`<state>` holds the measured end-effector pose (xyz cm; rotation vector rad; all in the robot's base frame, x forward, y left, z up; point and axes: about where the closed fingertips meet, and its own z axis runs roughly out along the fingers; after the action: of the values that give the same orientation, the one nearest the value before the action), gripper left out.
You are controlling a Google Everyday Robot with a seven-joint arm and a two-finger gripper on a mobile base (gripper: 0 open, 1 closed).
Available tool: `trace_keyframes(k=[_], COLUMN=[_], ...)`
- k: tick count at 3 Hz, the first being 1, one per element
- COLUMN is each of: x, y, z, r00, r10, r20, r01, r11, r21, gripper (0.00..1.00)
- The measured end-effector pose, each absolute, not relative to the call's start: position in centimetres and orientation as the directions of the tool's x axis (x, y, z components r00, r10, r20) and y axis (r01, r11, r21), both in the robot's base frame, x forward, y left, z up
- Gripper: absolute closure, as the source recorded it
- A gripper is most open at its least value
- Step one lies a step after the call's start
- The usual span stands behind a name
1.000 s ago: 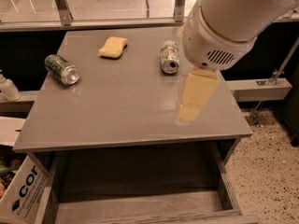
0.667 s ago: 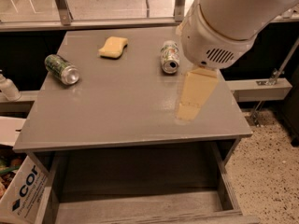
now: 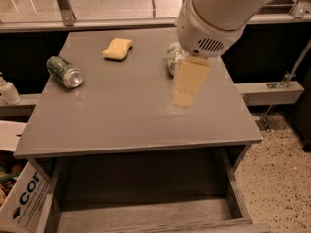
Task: Place green can upright
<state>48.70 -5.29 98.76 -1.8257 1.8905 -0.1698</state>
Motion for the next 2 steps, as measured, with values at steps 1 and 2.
trace_keyframes(k=[1, 2], x=[52.7, 56.2], y=[-3.2, -0.2], z=[97.2, 95.7], r00=[0.038, 0.099], r10=[-0.971, -0.974], r20=[-0.235, -0.206], r01=[-0.905, -0.901], r11=[0.067, 0.001], r21=[-0.420, -0.435], gripper=[0.00, 0.00])
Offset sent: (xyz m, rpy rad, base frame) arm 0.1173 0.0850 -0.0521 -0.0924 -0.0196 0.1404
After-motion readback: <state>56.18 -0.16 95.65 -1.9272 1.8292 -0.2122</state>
